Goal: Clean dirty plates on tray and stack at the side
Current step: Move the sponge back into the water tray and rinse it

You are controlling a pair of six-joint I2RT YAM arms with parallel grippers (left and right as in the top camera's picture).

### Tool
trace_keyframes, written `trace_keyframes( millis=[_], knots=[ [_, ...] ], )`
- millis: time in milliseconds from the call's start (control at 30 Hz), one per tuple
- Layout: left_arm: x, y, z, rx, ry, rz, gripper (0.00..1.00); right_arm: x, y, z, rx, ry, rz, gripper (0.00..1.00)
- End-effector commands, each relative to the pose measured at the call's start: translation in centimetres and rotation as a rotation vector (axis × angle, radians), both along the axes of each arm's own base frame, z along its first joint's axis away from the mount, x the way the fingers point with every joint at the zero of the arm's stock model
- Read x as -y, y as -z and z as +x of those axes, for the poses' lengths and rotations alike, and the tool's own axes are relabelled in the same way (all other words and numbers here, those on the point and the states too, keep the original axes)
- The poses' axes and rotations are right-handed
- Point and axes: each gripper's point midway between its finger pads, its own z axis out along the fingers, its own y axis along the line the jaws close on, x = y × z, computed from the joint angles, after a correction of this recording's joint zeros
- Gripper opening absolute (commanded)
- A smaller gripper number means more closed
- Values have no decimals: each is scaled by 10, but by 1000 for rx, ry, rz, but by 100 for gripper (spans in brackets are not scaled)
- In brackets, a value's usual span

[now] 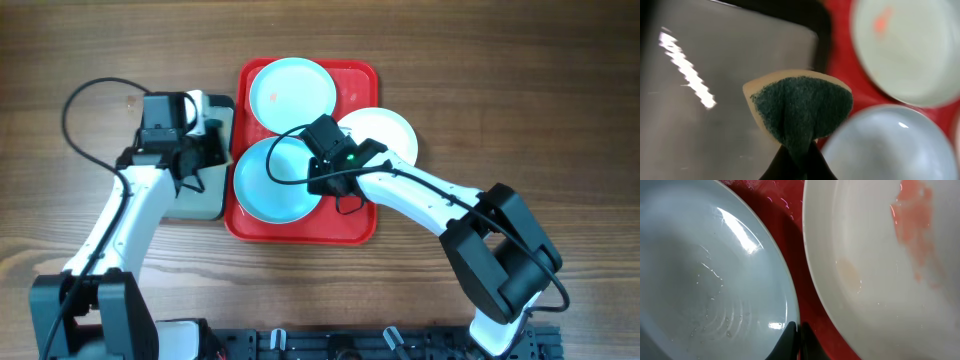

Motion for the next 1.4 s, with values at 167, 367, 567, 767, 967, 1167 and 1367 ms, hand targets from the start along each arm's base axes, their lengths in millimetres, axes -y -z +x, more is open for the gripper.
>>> trace_keyframes(
  millis=[167,367,567,767,967,1167,1367],
  knots=[
    [-46,46,2,-109,-108,118,4,-5,-7,1,17,-23,17,4],
    [-48,67,2,-149,-95,132,12,-5,-7,1,17,-24,17,5],
    [-49,65,8,-126,-100,139,67,-5,-7,1,17,-23,17,6],
    [-50,63,12,-106,-102,140,77,-5,-7,1,17,-23,17,6],
    [-49,79,4,-148,-99,138,79,-5,-7,2,18,-23,18,6],
    [-51,94,2,-176,-102,148,58,-5,-7,1,17,-24,17,6],
    [-51,93,10,-143,-105,149,21,-5,-7,1,17,-24,17,6]
  ],
)
